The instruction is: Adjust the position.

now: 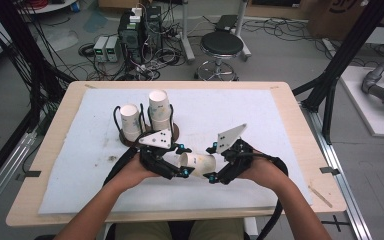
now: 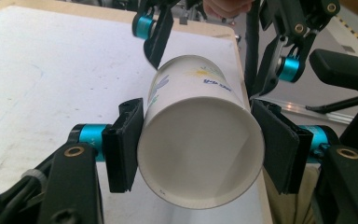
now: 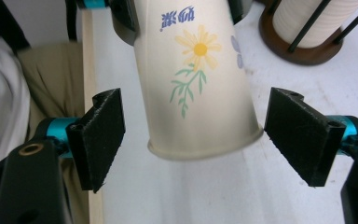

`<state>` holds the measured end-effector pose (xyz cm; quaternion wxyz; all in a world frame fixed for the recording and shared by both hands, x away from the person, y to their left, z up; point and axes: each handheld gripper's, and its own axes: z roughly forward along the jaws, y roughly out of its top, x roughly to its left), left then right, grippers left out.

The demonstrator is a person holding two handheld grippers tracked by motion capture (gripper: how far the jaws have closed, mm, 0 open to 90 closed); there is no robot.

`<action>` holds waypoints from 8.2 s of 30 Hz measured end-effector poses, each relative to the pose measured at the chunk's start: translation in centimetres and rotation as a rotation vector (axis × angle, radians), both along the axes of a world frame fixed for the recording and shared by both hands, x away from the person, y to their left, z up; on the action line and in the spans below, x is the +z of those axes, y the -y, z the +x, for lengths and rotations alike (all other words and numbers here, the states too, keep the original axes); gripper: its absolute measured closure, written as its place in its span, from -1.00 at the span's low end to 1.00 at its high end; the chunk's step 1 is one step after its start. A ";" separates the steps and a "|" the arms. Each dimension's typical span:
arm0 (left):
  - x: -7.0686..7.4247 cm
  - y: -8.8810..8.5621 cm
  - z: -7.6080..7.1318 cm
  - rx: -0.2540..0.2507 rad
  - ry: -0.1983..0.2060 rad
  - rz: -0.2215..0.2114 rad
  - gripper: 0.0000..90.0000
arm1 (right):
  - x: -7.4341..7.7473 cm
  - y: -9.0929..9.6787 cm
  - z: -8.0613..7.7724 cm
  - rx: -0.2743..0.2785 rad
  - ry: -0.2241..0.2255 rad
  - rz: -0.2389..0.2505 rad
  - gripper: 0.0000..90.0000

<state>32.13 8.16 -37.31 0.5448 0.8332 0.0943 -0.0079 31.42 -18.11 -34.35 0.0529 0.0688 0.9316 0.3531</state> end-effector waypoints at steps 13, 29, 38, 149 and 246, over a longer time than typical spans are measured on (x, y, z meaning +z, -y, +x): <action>-1.1 -1.8 0.3 0.070 0.010 -0.081 -0.18 | -2.0 2.9 -0.4 -0.134 -0.005 0.320 -0.55; -2.0 -2.8 -0.4 0.055 0.031 -0.188 -0.18 | -5.6 3.4 -0.6 -0.157 -0.069 0.440 -0.54; -1.6 -2.8 -0.7 0.029 0.048 -0.198 -0.18 | -5.7 3.0 -0.6 -0.132 -0.090 0.449 -0.54; 0.0 -0.2 -1.2 0.017 0.057 0.182 -0.48 | 2.9 -6.8 0.0 0.141 0.070 -0.426 -0.21; -4.4 -12.6 -2.5 0.416 0.153 -0.306 -0.31 | -5.9 11.4 -1.3 -0.688 0.106 0.376 -0.51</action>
